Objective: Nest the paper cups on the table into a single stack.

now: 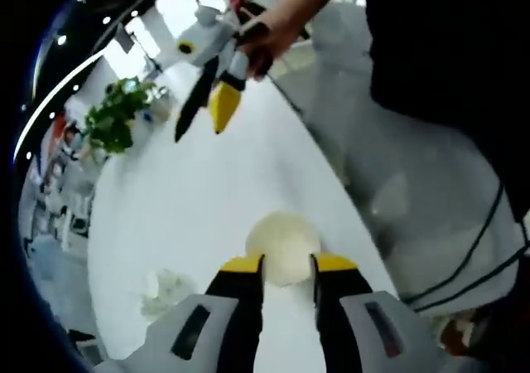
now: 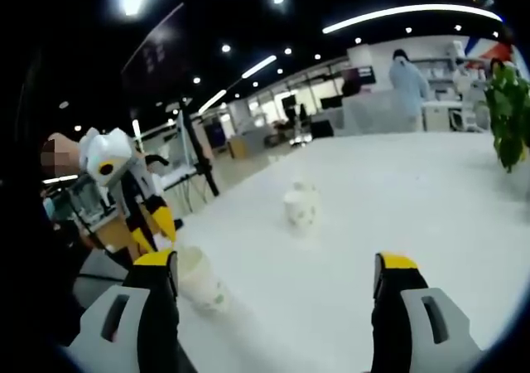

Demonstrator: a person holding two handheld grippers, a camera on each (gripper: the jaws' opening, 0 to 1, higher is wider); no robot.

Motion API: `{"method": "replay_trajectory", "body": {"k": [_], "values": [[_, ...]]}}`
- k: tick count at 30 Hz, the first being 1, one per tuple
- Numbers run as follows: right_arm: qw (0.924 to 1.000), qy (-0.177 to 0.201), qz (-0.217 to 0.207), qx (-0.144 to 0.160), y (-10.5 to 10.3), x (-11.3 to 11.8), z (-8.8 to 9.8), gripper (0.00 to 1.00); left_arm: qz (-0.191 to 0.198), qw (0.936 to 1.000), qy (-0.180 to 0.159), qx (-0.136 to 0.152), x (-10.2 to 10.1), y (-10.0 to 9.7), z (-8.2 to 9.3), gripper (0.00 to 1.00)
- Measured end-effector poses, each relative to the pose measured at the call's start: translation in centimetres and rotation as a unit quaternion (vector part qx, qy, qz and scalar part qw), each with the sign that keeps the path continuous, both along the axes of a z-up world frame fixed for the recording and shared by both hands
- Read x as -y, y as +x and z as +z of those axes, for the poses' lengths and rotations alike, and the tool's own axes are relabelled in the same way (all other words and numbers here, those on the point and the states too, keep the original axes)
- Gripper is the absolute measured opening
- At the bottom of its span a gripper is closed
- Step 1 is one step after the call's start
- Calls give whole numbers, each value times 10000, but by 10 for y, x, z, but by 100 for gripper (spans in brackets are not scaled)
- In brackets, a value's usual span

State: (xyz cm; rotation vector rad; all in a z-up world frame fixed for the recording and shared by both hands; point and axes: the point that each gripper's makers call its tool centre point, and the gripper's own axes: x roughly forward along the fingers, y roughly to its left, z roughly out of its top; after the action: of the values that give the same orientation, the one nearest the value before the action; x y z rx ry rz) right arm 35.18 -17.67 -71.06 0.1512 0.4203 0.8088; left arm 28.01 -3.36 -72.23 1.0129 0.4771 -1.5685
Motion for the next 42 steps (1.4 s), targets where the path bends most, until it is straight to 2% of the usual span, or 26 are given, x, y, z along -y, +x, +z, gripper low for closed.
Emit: {"method": "replay_trajectory", "body": {"k": [7,14,17,20,21,24,25,27,31,33,35,36,39,42], "values": [[10000,-14,-44,-4,1,1,2,96,692,9957,-606,-113,4,16,13,31],[10000,-51,-74,-42,-2,4,1,96,1499,9800,-1255,-364,-1,30,28,39],[9999,-67,-82,-62,-6,4,0,96,1937,9685,-1511,-401,-6,40,32,47],[9999,-84,-78,-81,-8,4,-1,96,2158,9618,-1676,-167,-12,50,38,57],[9999,-87,-76,-88,-9,4,-1,96,2189,9604,-1722,-129,-14,51,40,58],[9999,-100,-85,-102,-10,3,-1,96,2398,9502,-1981,-212,-18,56,48,57],[9999,-98,-87,-103,-10,3,-1,96,2436,9487,-2006,-210,-19,57,49,58],[9999,-102,-77,-111,-11,3,-1,96,2633,9417,-2084,-225,-23,62,50,61],[9998,-149,-45,-106,-11,2,-2,96,3116,9185,-2409,-353,-28,70,55,72],[9998,-128,-60,-112,-11,2,0,97,3272,9106,-2498,-379,-32,73,55,78],[9998,-138,-54,-98,-11,1,1,97,3437,9015,-2576,-530,-36,75,54,84],[9998,-149,-44,-99,-11,0,1,96,3503,8988,-2585,-509,-38,76,54,89],[9998,-158,-20,-105,-12,-1,1,96,3582,8954,-2605,-446,-42,78,54,95],[9997,-208,22,-144,-11,-2,-1,96,3745,8851,-2733,-400,-47,82,55,100]]}}
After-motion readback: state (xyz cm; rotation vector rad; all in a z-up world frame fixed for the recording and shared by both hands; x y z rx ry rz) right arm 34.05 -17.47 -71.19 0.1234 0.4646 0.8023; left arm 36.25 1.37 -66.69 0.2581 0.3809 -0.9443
